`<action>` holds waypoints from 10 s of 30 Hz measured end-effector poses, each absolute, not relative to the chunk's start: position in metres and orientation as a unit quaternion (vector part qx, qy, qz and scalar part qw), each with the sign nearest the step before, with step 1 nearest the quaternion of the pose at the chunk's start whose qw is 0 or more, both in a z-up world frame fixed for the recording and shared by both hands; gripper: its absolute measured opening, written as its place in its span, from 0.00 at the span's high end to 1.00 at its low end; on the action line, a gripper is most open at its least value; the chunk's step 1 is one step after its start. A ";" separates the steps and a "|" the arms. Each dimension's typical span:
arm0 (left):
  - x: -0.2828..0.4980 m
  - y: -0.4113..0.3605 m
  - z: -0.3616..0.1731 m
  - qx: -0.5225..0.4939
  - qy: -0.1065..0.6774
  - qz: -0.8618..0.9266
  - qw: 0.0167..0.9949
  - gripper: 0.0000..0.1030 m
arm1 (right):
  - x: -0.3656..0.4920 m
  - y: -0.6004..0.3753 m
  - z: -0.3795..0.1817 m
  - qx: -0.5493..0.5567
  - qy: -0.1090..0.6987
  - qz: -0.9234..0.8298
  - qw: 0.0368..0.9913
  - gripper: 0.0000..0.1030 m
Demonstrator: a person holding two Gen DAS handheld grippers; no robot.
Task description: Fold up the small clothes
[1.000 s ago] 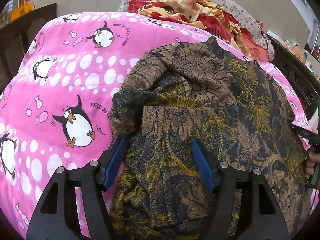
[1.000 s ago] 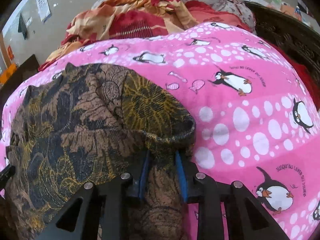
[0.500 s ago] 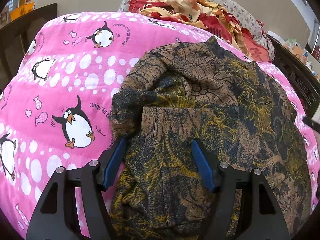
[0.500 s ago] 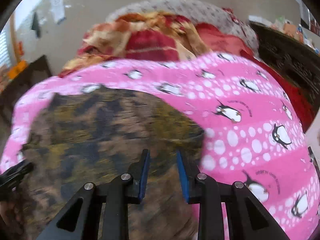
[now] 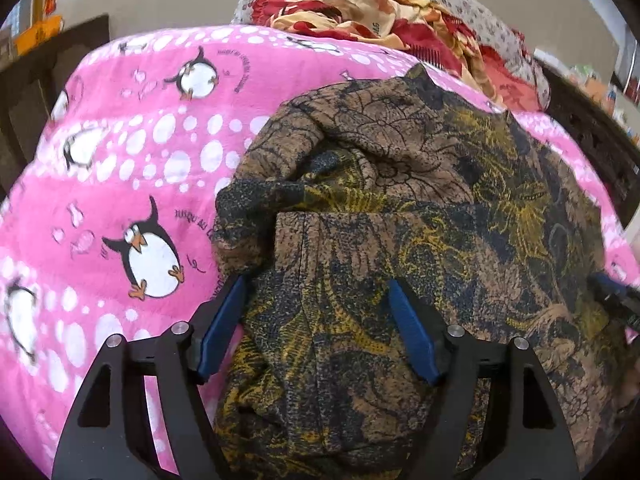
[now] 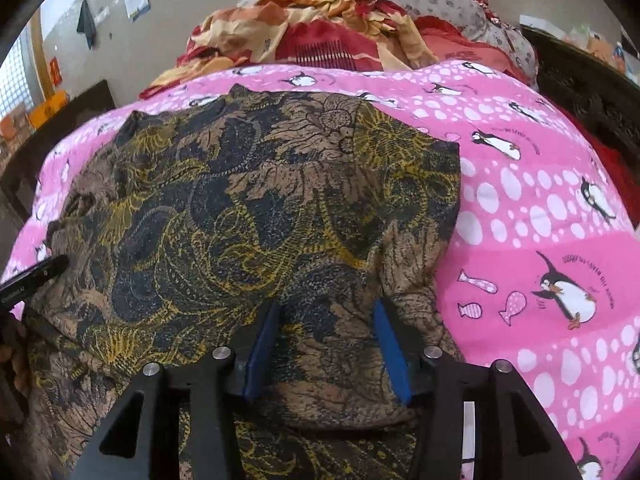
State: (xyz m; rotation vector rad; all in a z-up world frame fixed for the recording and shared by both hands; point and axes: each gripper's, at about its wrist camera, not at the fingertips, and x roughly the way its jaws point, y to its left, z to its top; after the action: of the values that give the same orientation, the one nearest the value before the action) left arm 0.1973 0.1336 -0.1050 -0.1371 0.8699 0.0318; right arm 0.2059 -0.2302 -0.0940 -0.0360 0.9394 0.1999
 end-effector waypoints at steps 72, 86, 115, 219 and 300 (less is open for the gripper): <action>0.208 0.074 -0.106 -0.019 0.416 0.007 0.909 0.16 | 0.228 -0.114 -0.104 -0.072 0.408 0.098 0.905 0.00; 0.208 0.075 -0.106 -0.019 0.416 0.007 0.909 0.16 | 0.228 -0.114 -0.103 -0.073 0.408 0.098 0.905 0.00; 0.209 0.073 -0.106 -0.020 0.418 0.007 0.908 0.15 | 0.228 -0.113 -0.103 -0.074 0.408 0.099 0.905 0.00; -0.088 0.200 -0.046 -0.252 0.442 -0.228 0.830 0.98 | -0.090 -0.367 -0.042 0.263 0.297 0.457 0.796 0.97; 0.133 0.066 -0.088 -0.027 0.494 -0.165 0.854 0.71 | 0.108 -0.112 -0.064 -0.104 0.412 0.245 0.871 0.66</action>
State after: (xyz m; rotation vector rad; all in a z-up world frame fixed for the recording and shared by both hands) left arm 0.1326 0.0658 -0.0877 -0.0563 1.0383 -0.3468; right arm 0.1081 -0.1125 -0.0637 -0.2178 0.8612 0.5129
